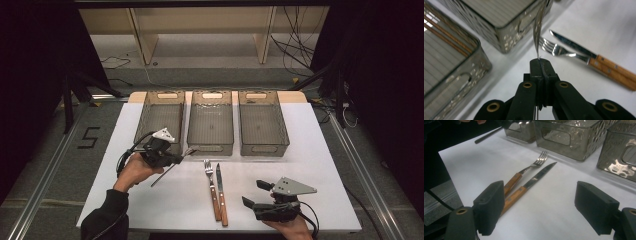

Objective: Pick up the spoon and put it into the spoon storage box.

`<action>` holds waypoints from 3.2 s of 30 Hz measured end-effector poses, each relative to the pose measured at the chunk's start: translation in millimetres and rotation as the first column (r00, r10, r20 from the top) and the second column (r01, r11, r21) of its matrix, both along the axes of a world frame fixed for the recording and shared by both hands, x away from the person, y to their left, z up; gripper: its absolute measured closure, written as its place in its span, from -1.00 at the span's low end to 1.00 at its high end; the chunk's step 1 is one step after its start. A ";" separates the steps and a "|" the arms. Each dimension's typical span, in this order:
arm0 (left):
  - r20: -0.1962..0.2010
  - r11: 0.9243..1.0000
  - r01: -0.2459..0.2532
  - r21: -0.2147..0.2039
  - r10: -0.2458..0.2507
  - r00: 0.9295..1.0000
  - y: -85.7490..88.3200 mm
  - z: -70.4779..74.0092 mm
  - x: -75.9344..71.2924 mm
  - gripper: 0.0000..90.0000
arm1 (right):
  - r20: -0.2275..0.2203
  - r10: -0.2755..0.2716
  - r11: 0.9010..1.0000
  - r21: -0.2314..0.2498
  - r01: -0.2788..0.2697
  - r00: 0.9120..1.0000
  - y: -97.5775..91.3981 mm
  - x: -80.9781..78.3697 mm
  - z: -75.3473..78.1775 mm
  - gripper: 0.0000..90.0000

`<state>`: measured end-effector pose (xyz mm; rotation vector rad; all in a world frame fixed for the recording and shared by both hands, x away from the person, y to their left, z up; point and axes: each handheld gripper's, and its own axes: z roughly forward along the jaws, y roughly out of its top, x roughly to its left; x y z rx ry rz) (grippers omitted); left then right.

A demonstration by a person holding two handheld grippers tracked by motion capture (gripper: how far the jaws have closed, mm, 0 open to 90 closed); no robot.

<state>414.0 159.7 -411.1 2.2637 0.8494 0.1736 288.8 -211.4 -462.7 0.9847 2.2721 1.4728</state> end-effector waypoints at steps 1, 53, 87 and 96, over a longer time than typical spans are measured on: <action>0.003 1.000 -0.004 -0.007 0.004 1.000 -0.9 2.2 1.5 0.99 | -0.004 0.002 1.000 0.000 -0.002 1.000 0.4 0.3 -0.6 -0.45; 0.016 0.978 -0.200 -0.059 0.202 0.979 -76.9 61.2 141.1 0.99 | -0.002 0.010 1.000 0.013 -0.010 1.000 -1.7 -0.4 -0.5 -0.45; -0.022 0.967 -0.244 -0.069 0.243 0.970 -93.5 26.3 152.0 0.97 | -0.003 0.012 1.000 0.016 -0.012 1.000 -1.6 -0.6 -0.9 -0.45; -0.035 0.956 -0.282 -0.085 0.280 0.959 -92.0 23.9 151.9 0.44 | -0.005 0.014 1.000 0.015 -0.013 1.000 -1.9 -0.5 -0.9 -0.45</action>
